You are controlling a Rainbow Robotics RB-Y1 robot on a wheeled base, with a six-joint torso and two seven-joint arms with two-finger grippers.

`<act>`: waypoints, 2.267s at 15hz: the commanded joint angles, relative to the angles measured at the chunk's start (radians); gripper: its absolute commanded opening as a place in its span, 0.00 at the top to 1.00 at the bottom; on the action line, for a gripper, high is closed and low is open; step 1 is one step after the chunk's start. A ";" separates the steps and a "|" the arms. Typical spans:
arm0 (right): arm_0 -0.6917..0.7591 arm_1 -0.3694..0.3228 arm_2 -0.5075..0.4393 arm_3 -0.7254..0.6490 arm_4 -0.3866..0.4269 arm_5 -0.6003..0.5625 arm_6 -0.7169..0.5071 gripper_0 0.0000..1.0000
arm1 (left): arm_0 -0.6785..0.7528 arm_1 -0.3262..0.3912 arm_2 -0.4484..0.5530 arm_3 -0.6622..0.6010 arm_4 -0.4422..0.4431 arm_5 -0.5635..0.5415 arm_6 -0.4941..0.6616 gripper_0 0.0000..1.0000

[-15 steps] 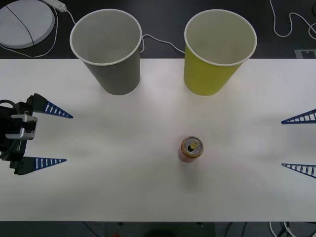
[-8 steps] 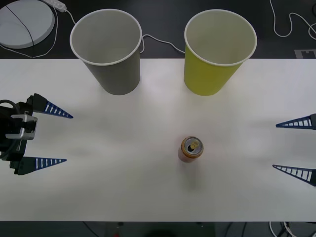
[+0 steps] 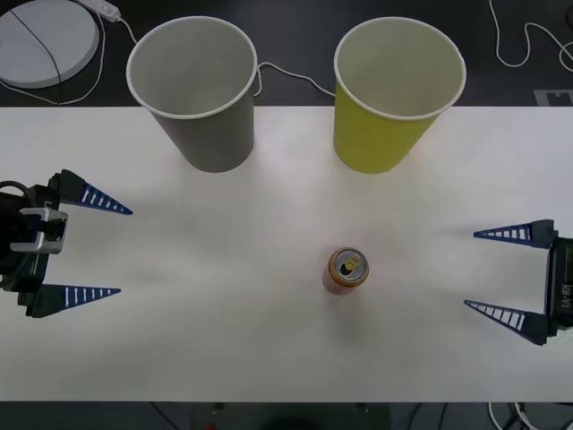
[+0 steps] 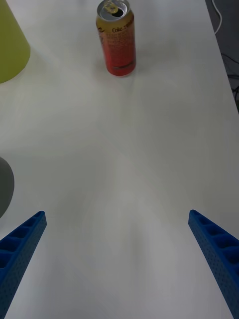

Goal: Put the can into the green bin and the plastic bottle into the gray bin

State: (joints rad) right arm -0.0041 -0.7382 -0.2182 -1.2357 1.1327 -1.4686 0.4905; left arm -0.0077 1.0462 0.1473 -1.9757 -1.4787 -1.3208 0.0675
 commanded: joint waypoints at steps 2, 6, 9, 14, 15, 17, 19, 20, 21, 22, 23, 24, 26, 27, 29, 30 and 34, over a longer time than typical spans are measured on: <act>-0.066 0.034 0.033 0.140 -0.013 -0.047 0.103 0.00 | 0.000 0.000 0.000 0.000 0.000 0.000 0.000 0.00; -0.093 0.077 0.053 0.202 -0.014 -0.059 0.137 0.00 | 0.000 0.000 0.000 0.000 0.000 0.000 0.000 0.00; -0.093 0.128 0.063 0.219 -0.010 -0.032 0.145 0.00 | 0.000 0.000 0.000 0.000 0.000 0.000 0.000 0.00; -0.093 0.195 0.120 0.225 -0.010 0.051 0.163 0.00 | 0.000 0.000 0.000 0.000 0.000 0.000 0.000 0.00; -0.094 0.206 0.140 0.225 -0.016 0.073 0.165 0.00 | 0.000 0.000 0.000 0.000 0.000 0.000 0.000 0.00; -0.097 0.223 0.178 0.225 -0.033 0.110 0.174 0.00 | 0.000 0.000 0.000 0.000 0.000 0.000 0.000 0.00; -0.099 0.241 0.206 0.225 -0.041 0.131 0.181 0.00 | 0.000 0.000 0.000 0.000 0.000 0.000 0.000 0.00; -0.102 0.252 0.215 0.225 -0.041 0.139 0.188 0.00 | 0.000 0.000 0.000 0.000 0.000 0.000 0.000 0.00; -0.106 0.260 0.224 0.225 -0.041 0.142 0.191 0.00 | 0.000 0.000 0.000 0.000 0.000 0.000 0.000 0.00; -0.109 0.264 0.241 0.225 -0.044 0.152 0.194 0.00 | 0.000 0.000 0.000 0.000 0.000 0.000 0.000 0.00; -0.112 0.273 0.254 0.225 -0.050 0.163 0.197 0.00 | 0.000 0.000 0.000 0.000 0.000 0.000 0.000 0.00; -0.114 0.281 0.258 0.225 -0.051 0.171 0.200 0.00 | 0.000 0.000 0.000 0.000 0.000 0.000 0.000 0.00; -0.120 0.298 0.266 0.225 -0.050 0.186 0.204 0.00 | 0.000 0.000 0.000 0.000 0.000 0.000 0.000 0.00; -0.125 0.306 0.275 0.225 -0.050 0.202 0.206 0.00 | 0.000 0.000 0.000 0.000 0.000 0.000 0.000 0.00; -0.131 0.319 0.289 0.225 -0.050 0.228 0.207 0.00 | 0.000 0.000 0.000 0.000 0.000 0.000 0.000 0.00; -0.135 0.329 0.296 0.225 -0.050 0.241 0.209 0.00 | 0.000 0.000 0.000 0.000 0.000 0.000 0.000 0.00; -0.155 0.332 0.364 0.225 -0.088 0.315 0.215 0.00 | 0.000 0.000 0.000 0.000 0.000 0.000 0.000 0.00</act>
State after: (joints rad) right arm -0.1559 -0.4065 0.1310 -1.0107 1.0555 -1.1681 0.7035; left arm -0.0077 1.0462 0.1473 -1.9757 -1.4787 -1.3208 0.0675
